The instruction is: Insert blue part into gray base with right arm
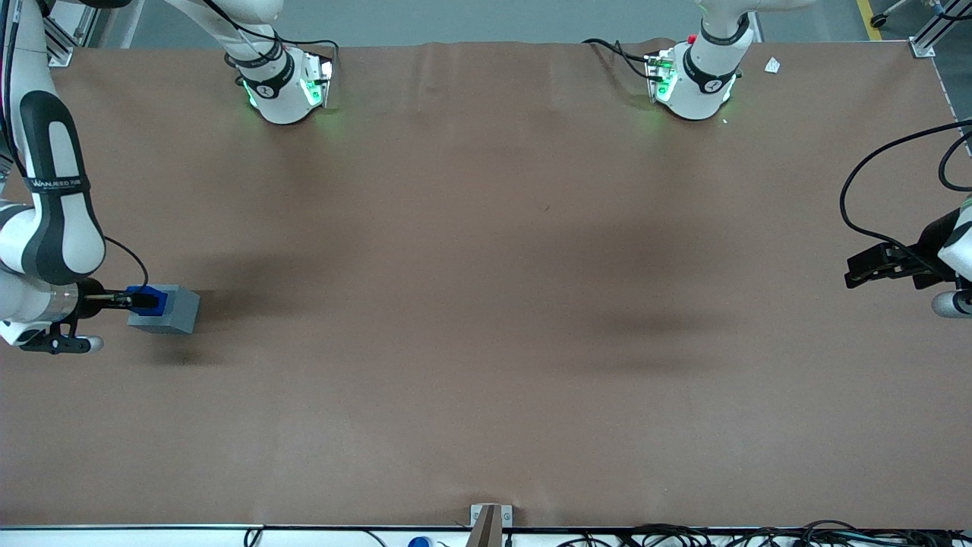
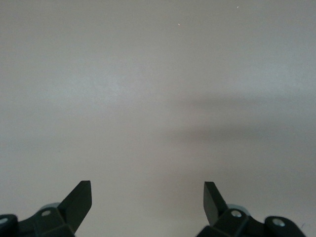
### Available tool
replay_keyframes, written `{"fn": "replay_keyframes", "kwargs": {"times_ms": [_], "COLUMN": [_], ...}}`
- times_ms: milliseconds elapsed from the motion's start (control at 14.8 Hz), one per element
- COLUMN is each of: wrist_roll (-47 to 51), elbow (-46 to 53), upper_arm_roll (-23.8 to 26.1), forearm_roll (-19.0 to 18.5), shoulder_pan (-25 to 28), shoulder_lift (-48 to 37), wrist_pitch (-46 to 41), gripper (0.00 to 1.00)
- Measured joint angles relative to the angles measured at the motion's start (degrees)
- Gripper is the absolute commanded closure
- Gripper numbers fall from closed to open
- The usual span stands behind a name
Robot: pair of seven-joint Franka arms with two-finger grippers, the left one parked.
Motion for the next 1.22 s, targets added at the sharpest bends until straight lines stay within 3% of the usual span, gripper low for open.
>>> {"fn": "replay_keyframes", "kwargs": {"times_ms": [68,542,880,1219], "wrist_roll": [0.0,0.0,1.3,9.1], "elbow": [0.5,2.7,10.4,15.7], "upper_arm_roll": [0.1,1.0,1.1,1.3], "forearm_roll": [0.0,0.0,0.0,0.1], "shoulder_pan": [0.1,2.1,6.5,9.0], "shoulder_lift": [-0.3,-7.9,-11.0,-12.3], "wrist_pitch": [0.0,-1.9,-12.8,-18.1], "gripper": [0.0,0.0,0.0,0.0]}}
